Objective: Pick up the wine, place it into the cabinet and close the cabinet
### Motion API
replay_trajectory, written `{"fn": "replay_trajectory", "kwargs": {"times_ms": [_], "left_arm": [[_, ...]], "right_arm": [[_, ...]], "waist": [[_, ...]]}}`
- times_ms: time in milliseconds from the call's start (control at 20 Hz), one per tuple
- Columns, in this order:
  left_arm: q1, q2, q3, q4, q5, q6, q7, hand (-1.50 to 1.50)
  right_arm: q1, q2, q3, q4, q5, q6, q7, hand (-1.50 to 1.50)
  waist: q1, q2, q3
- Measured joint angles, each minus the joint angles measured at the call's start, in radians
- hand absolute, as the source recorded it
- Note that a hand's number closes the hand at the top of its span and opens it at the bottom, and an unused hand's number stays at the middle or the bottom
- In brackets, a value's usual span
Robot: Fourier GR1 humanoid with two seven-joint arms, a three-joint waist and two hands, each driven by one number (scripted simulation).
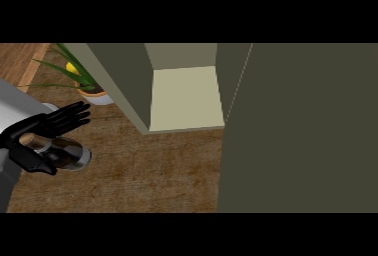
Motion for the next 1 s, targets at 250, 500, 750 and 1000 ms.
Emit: {"fn": "replay_trajectory", "kwargs": {"times_ms": [250,500,750,1000], "left_arm": [[-0.002,-0.007,-0.019,-0.004,0.016,-0.004,-0.007,1.50],[-0.006,-0.025,-0.038,-0.015,0.023,0.002,-0.015,1.50],[0.019,-0.023,-0.052,-0.052,0.014,0.013,-0.056,1.50],[0.054,-0.083,-0.013,-0.108,0.034,0.118,-0.105,1.50]], "right_arm": [[-0.006,0.000,-0.013,0.001,0.000,-0.003,0.001,-1.50],[0.000,-0.004,-0.017,0.000,0.000,-0.002,-0.002,-1.50],[0.013,-0.010,-0.018,-0.001,0.000,-0.001,-0.007,-1.50],[0.018,-0.009,-0.027,-0.001,0.000,-0.010,-0.005,-1.50]], "waist": [[0.010,-0.001,0.001],[0.010,-0.003,0.001],[0.016,-0.003,-0.002],[0.035,-0.010,-0.001]]}}
